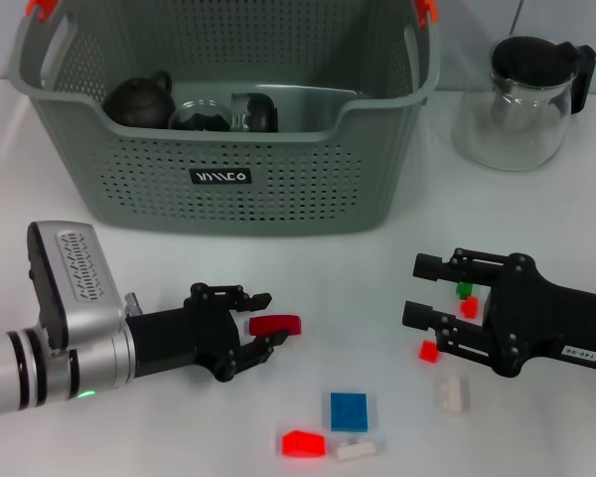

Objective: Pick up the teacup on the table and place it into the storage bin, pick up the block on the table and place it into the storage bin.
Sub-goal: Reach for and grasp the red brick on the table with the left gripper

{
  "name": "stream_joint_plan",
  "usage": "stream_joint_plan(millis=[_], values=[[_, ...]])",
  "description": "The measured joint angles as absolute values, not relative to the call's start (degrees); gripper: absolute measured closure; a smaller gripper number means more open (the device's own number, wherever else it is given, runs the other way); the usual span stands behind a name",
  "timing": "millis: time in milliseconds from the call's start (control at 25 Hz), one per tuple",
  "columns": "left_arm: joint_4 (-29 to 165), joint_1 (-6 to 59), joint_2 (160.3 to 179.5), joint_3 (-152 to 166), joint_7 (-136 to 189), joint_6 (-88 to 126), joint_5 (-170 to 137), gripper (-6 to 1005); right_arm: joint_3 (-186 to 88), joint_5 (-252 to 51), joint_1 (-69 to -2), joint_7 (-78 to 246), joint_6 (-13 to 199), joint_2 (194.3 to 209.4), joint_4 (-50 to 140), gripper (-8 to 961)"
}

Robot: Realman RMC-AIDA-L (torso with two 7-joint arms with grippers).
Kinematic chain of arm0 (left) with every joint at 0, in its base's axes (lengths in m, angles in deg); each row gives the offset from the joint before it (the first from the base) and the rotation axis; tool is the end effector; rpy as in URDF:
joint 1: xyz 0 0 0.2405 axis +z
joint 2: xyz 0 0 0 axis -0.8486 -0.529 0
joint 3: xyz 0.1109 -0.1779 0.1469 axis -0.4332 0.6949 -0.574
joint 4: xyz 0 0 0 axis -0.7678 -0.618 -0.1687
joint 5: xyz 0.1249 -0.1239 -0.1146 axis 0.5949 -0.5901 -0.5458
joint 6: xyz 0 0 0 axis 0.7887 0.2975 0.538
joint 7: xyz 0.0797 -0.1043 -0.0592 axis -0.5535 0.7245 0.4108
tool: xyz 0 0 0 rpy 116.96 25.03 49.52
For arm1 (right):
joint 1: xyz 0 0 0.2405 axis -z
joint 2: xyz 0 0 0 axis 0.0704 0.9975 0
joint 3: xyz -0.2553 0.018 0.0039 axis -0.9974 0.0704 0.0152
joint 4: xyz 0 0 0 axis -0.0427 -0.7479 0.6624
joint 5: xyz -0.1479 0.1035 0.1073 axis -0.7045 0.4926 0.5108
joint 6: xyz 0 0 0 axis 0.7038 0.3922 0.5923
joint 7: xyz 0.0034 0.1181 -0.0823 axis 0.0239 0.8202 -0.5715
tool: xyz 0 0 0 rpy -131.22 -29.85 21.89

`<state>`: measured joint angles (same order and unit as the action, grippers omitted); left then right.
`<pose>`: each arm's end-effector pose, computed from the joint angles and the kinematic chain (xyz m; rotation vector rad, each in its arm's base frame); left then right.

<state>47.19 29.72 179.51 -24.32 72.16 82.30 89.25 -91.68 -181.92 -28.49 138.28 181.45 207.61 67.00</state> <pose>-0.2979 0.2968 -0.0865 -2.6666 -0.3304 -0.4589 0.2615 0.2768 -0.0251 -2.7036 0.3511 1.0631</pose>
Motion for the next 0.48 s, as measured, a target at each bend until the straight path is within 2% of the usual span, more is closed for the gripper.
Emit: stream_joint_plan(millis=[480], values=[[48.0, 29.3, 179.51, -24.3, 72.1, 80.8, 89.6, 541, -91.7, -181.9, -28.6, 138.3, 181.3, 207.60, 67.0, 390]])
